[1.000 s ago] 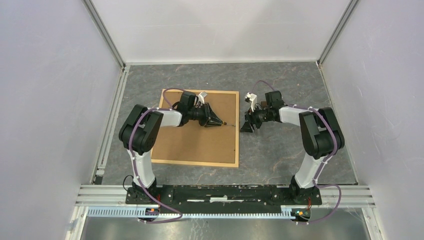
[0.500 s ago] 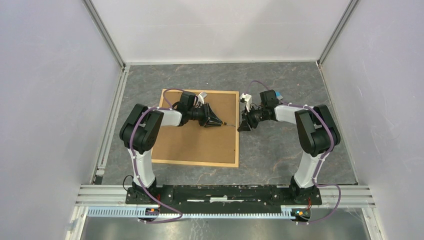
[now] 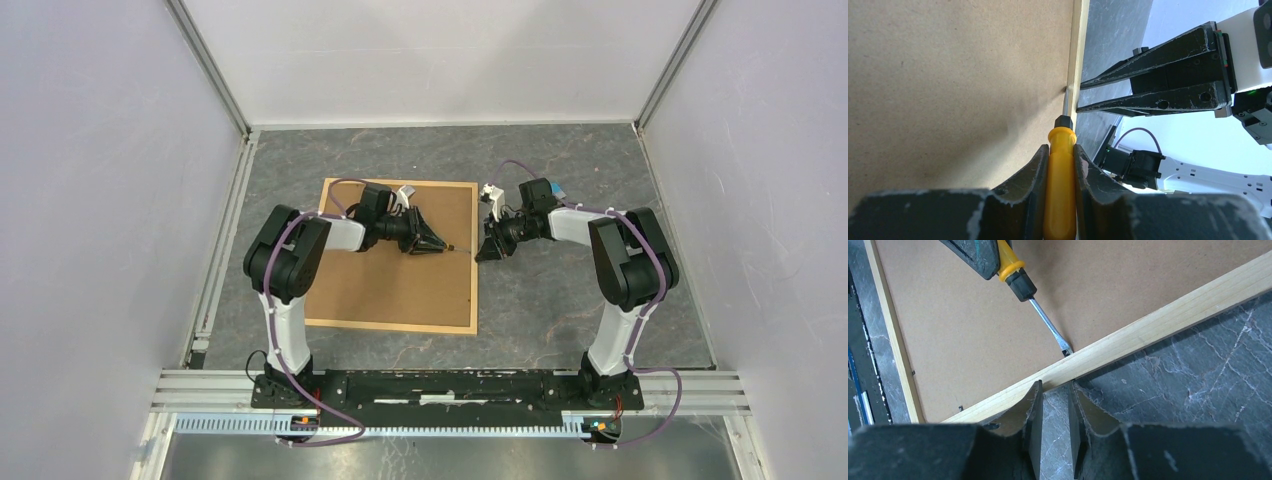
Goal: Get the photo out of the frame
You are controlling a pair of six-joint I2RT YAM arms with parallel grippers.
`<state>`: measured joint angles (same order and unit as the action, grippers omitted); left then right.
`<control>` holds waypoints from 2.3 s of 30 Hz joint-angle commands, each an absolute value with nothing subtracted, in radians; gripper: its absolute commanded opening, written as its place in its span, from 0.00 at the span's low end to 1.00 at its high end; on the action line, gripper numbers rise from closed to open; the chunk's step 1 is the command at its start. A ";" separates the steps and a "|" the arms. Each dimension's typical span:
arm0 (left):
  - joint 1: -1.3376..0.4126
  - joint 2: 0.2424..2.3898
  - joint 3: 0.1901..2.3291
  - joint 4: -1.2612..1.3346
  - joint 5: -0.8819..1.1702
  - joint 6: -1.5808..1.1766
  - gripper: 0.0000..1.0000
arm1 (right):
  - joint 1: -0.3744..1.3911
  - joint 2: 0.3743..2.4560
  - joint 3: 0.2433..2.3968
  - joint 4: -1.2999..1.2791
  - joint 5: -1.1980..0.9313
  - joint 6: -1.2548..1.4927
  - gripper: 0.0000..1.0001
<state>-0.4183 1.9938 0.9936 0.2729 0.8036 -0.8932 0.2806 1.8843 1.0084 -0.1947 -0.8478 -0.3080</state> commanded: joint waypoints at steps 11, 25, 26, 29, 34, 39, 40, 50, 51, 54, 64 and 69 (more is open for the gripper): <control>-0.581 1.873 1.031 0.100 0.721 -0.885 0.02 | 0.348 1.991 0.980 -0.121 -0.724 -0.217 0.10; -0.718 1.836 1.289 -0.137 0.605 -0.729 0.02 | 0.348 2.020 0.992 -0.082 -0.669 -0.127 0.00; -0.723 1.839 1.298 -0.148 0.601 -0.718 0.02 | 0.348 2.022 0.996 -0.081 -0.666 -0.124 0.00; -0.730 1.842 1.317 -0.163 0.584 -0.707 0.02 | 0.341 2.025 1.010 -0.086 -0.650 -0.122 0.00; -0.720 1.838 1.385 -0.235 0.502 -0.641 0.02 | 0.304 2.015 1.044 -0.121 -0.633 -0.114 0.00; -0.625 1.834 1.430 -0.310 0.392 -0.584 0.02 | 0.272 1.868 0.981 -0.118 -0.592 -0.098 0.22; -0.603 1.832 1.435 -0.315 0.393 -0.576 0.02 | 0.270 1.828 0.961 -0.112 -0.571 -0.092 0.34; -0.480 1.746 1.392 -0.324 0.377 -0.536 0.02 | 0.377 1.761 0.987 -0.184 -0.383 0.153 0.59; -0.465 1.735 1.376 -0.325 0.372 -0.535 0.02 | 0.393 1.766 0.997 -0.188 -0.368 0.177 0.64; -0.432 1.695 1.338 -0.334 0.341 -0.517 0.02 | 0.423 1.769 1.013 -0.178 -0.334 0.208 0.71; -0.392 1.618 1.265 -0.326 0.304 -0.504 0.02 | 0.535 1.830 1.139 -0.319 -0.027 0.302 0.59; -0.389 1.610 1.250 -0.315 0.296 -0.504 0.02 | 0.567 1.867 1.169 -0.354 0.031 0.336 0.54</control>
